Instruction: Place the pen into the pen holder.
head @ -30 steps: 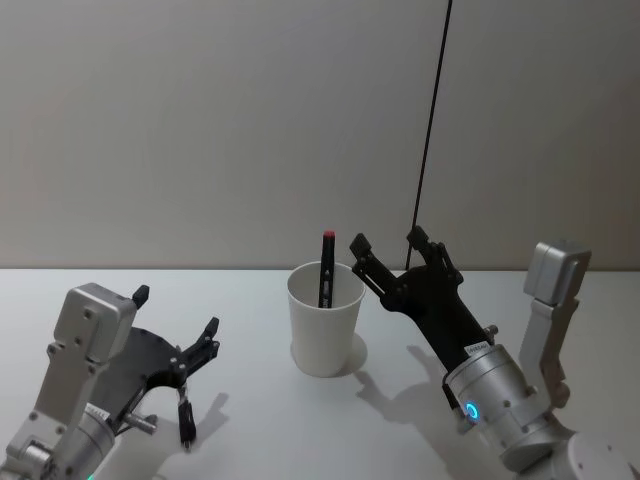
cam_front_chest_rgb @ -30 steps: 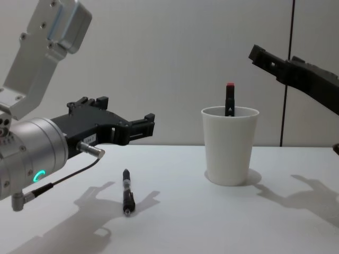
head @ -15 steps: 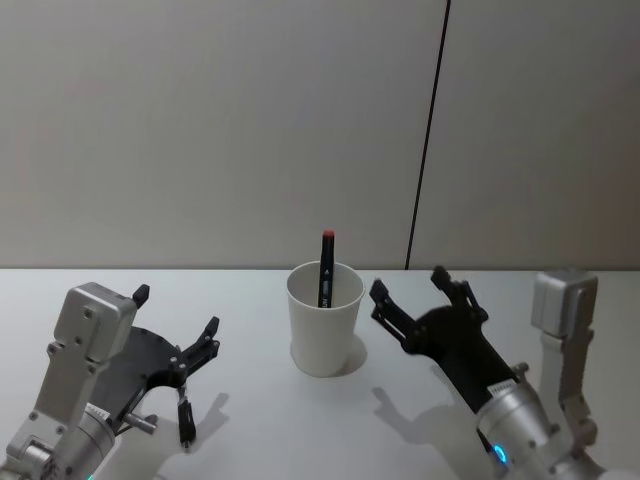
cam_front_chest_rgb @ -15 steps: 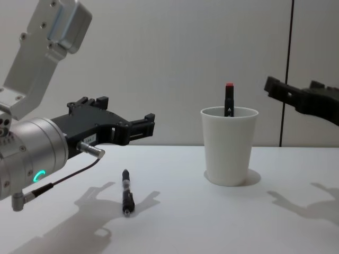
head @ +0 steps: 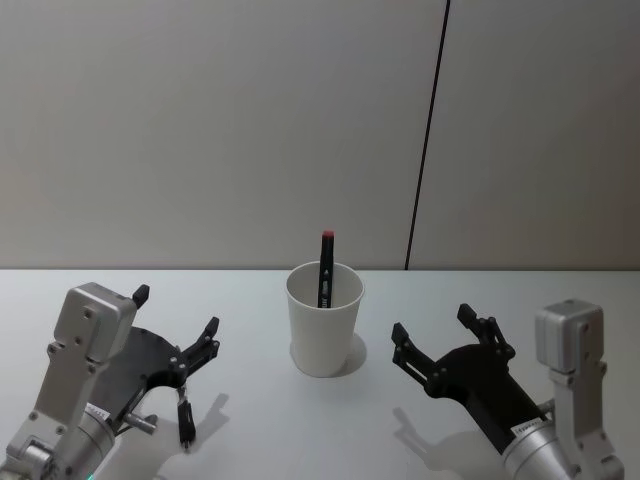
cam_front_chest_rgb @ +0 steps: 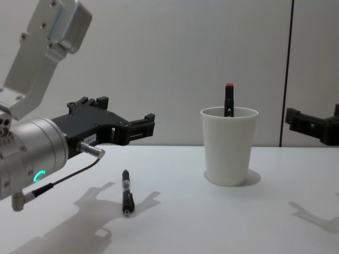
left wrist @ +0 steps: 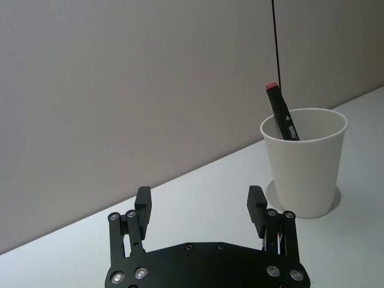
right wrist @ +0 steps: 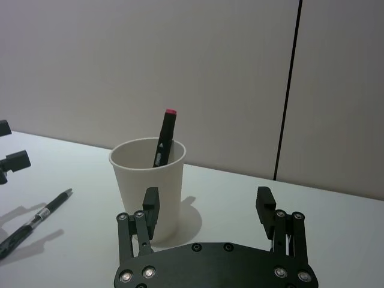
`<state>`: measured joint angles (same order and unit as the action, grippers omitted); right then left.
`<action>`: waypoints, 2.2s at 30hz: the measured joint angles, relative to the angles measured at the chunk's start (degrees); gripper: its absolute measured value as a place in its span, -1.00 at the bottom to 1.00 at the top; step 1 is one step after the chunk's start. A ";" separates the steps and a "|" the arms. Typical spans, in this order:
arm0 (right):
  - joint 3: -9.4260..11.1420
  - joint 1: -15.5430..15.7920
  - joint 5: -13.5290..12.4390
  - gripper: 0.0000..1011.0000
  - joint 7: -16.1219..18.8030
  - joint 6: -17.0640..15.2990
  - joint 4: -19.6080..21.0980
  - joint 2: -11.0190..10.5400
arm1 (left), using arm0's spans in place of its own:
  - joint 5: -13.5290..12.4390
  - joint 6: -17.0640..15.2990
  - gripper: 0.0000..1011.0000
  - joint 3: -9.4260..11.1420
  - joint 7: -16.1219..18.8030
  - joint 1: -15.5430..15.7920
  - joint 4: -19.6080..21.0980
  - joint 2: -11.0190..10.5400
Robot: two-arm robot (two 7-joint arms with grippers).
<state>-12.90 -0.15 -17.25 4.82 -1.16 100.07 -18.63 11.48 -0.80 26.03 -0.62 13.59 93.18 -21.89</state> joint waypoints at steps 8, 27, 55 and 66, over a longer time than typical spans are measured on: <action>-0.08 0.97 0.77 0.98 -1.00 -0.78 1.13 -0.69 | 0.00 0.00 0.99 0.00 0.00 0.00 0.00 0.00; -0.04 0.99 0.79 0.98 -1.00 -0.79 1.16 -0.71 | 1.09 -1.61 0.98 -0.42 -1.08 -0.49 0.89 0.08; -0.04 0.99 0.79 0.98 -1.00 -0.78 1.15 -0.70 | 7.06 -19.08 0.98 -2.91 -2.28 -3.56 7.80 0.22; -0.04 0.99 0.79 0.98 -0.99 -0.79 1.15 -0.70 | 8.15 -25.59 0.98 -3.19 -2.19 -2.59 7.65 1.40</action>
<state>-12.94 0.84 -16.46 3.83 -1.95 101.23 -19.33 19.63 -26.39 22.84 -2.81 10.99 100.82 -20.49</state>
